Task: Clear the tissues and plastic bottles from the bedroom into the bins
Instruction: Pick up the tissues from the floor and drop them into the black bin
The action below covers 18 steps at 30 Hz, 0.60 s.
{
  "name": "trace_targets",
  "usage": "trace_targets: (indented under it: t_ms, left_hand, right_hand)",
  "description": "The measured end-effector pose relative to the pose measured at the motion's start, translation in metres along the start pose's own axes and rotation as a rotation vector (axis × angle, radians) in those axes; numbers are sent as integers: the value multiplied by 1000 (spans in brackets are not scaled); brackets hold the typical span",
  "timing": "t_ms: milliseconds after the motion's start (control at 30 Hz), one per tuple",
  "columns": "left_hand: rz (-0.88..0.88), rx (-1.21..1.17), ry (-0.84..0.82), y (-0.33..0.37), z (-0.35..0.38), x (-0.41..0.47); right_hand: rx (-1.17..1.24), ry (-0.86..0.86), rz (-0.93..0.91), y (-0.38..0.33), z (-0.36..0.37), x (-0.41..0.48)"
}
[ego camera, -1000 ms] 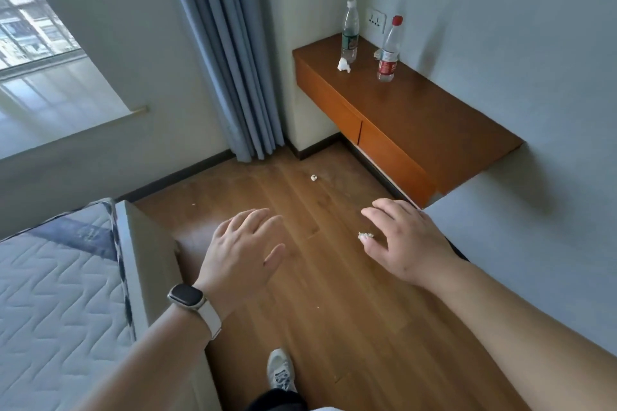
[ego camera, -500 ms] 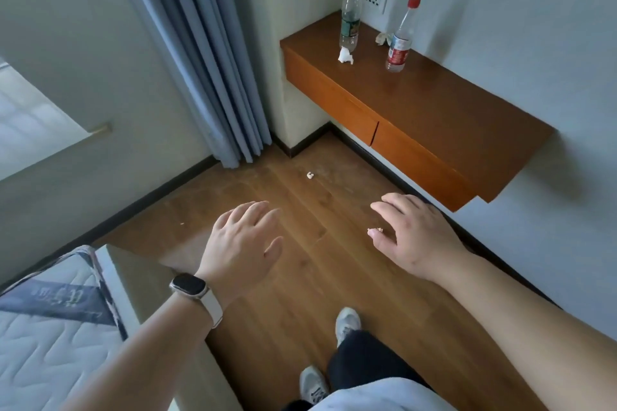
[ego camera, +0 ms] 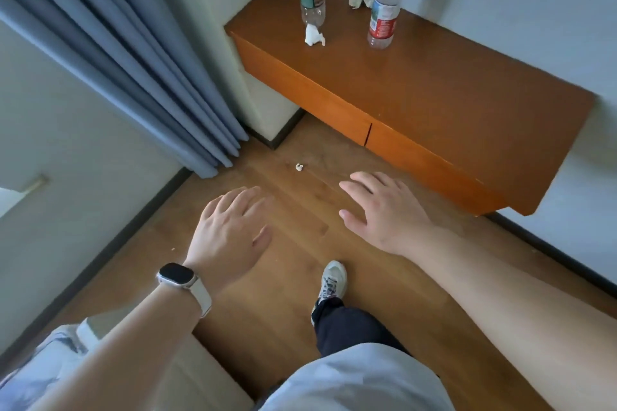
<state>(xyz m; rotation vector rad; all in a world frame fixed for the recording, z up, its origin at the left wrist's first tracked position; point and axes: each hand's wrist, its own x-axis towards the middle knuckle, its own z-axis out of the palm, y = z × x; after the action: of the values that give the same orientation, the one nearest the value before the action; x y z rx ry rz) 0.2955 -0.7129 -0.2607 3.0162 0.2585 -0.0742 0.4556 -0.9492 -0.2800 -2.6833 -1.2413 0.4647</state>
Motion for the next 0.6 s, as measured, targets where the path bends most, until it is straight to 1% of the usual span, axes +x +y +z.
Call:
trace_targets:
  t_ms: [67,167,267,333,500,600]
  left_hand:
    - [61,44,-3,-11,-2,31]
    - [78,56,-20,-21,-8,74]
    - [132,63,-12,-25,-10,102]
    - [188,69,-14,-29,-10,119]
    - [287,88,-37,-43,-2,158]
    - [345,73,-69,-50,3,179]
  right_hand:
    - [-11,27,-11,6,-6,26]
    - [-16,29,-19,15,-19,56]
    - [17,84,5,23,-28,70]
    - [25,120,34,27,-33,77]
    - [54,77,142,29,-32,89]
    - [48,86,208,21,-27,91]
